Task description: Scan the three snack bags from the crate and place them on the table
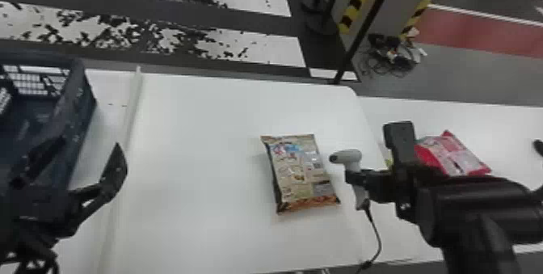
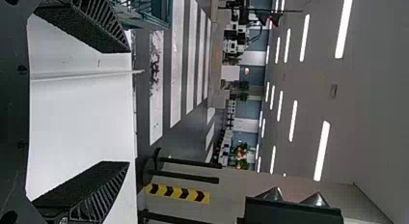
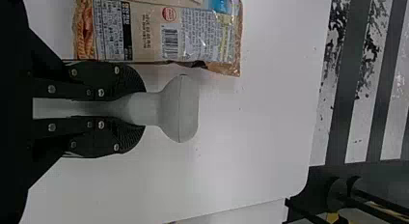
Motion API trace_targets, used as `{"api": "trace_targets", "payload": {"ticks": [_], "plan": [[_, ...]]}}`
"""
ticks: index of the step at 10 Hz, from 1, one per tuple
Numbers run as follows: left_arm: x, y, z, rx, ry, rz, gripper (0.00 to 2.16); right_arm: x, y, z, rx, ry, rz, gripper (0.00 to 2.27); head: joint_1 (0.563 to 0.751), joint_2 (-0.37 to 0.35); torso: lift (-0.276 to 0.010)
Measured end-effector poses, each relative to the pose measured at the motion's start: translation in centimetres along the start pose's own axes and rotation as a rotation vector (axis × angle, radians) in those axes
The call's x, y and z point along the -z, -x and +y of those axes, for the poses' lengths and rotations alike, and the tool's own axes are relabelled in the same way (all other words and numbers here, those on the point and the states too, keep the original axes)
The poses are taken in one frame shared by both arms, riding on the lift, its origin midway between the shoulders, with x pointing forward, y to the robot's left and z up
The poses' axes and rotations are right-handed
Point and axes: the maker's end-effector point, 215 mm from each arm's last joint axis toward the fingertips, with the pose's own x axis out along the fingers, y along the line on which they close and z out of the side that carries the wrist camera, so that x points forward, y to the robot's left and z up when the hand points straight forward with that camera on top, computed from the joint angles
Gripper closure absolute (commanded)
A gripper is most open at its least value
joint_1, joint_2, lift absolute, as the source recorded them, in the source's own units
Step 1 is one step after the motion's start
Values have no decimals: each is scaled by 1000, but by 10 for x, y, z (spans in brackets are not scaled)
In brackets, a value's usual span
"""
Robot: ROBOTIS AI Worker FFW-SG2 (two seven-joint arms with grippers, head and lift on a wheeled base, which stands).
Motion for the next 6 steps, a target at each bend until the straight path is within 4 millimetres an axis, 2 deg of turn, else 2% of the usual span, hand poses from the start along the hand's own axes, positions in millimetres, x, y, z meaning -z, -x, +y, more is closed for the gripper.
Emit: {"api": "trace_targets", "payload": {"ticks": [3, 6], "plan": [[3, 0, 1, 0, 1, 4, 39, 8, 24, 22, -35, 8, 7, 2256, 695, -222, -62], [3, 0, 1, -1, 2, 2, 39, 10, 26, 44, -80, 23, 13, 2256, 695, -190, -62]]}}
